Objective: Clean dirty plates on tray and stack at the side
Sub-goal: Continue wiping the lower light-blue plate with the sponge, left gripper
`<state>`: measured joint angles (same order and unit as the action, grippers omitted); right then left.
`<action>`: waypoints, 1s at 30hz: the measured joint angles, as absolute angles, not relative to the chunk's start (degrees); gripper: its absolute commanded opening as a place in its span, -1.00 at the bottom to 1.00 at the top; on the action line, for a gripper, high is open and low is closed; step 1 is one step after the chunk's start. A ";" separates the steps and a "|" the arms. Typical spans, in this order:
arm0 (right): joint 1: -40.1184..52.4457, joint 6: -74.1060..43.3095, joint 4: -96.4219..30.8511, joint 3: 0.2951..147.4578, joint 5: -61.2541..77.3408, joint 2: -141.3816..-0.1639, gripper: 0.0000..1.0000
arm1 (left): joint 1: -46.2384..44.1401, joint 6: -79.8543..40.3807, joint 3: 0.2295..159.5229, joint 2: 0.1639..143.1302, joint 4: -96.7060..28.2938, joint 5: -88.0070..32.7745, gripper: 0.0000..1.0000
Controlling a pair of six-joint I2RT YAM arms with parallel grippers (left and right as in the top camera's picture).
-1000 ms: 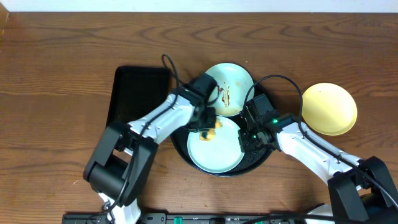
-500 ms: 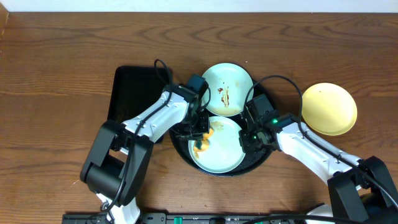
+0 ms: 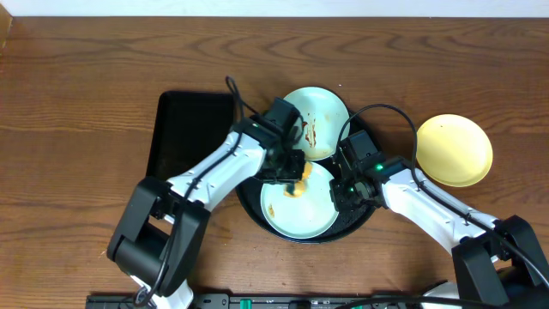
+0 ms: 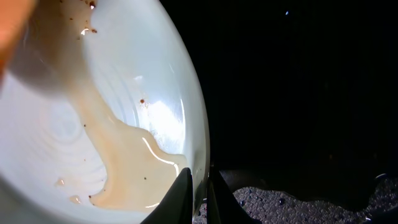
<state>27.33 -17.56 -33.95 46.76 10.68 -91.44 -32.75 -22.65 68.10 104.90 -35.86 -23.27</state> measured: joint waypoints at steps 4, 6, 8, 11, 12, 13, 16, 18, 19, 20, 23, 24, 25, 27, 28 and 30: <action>27.33 -17.56 -34.30 46.76 10.68 -91.44 -0.83 | -34.70 -22.68 68.07 106.08 -34.17 -23.27 -0.85; 27.33 -17.56 -34.30 46.76 10.68 -91.44 -0.85 | -35.48 -22.68 68.07 106.85 -33.45 -23.27 -0.85; 27.33 -17.56 -34.30 46.76 10.70 -91.44 -0.86 | -36.29 -22.68 68.07 107.55 -32.82 -23.27 -0.86; 27.33 -17.56 -34.30 46.76 10.70 -91.44 -0.88 | -37.30 -22.68 68.07 108.27 -32.49 -23.24 -0.85; 27.33 -17.56 -34.33 46.76 10.70 -91.44 -0.88 | -37.56 -22.68 68.07 108.53 -32.47 -23.24 -0.85; 27.33 -17.56 -34.37 46.76 10.66 -91.44 -0.88 | -37.74 -22.68 68.07 108.75 -32.45 -23.22 -0.85; 27.33 -17.56 -34.46 46.76 10.61 -91.44 -0.88 | -37.93 -22.68 68.07 109.49 -32.29 -22.09 -0.85; 27.33 -17.58 -34.48 46.76 10.63 -91.44 -0.88 | -37.87 -23.22 68.07 109.54 -32.32 -20.32 -0.85; 27.33 -17.56 -34.46 46.76 10.66 -91.44 -0.88 | -37.69 -23.83 68.12 109.54 -32.29 -19.49 -0.85; 27.33 -17.58 -34.44 46.76 10.68 -91.44 -0.89 | -37.34 -24.32 68.12 109.54 -32.32 -18.85 -0.85; 27.33 -17.56 -34.48 46.76 10.72 -91.44 -0.89 | -34.72 -27.11 68.23 109.54 -33.19 -17.72 -0.85; 27.33 -17.58 -34.50 46.76 10.72 -91.44 -0.89 | -33.45 -28.10 68.34 109.54 -34.11 -17.58 -0.85; 27.33 -17.56 -34.50 46.76 10.72 -91.44 -0.89 | -32.36 -28.86 68.40 109.54 -34.92 -17.58 -0.85; 27.33 -17.56 -34.50 46.76 10.74 -91.44 -0.89 | -30.13 -30.24 68.53 109.54 -37.01 -17.76 -0.85; 27.33 -17.56 -34.50 46.76 10.74 -91.44 -0.89 | -29.39 -30.41 68.55 109.54 -37.80 -18.13 -0.85; 27.33 -17.56 -34.52 46.76 10.74 -91.44 -0.89 | -28.62 -30.11 68.55 109.54 -38.89 -19.38 -0.86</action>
<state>27.33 -17.56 -34.52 46.76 10.74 -91.44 -28.62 -30.11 68.55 109.54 -38.89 -19.38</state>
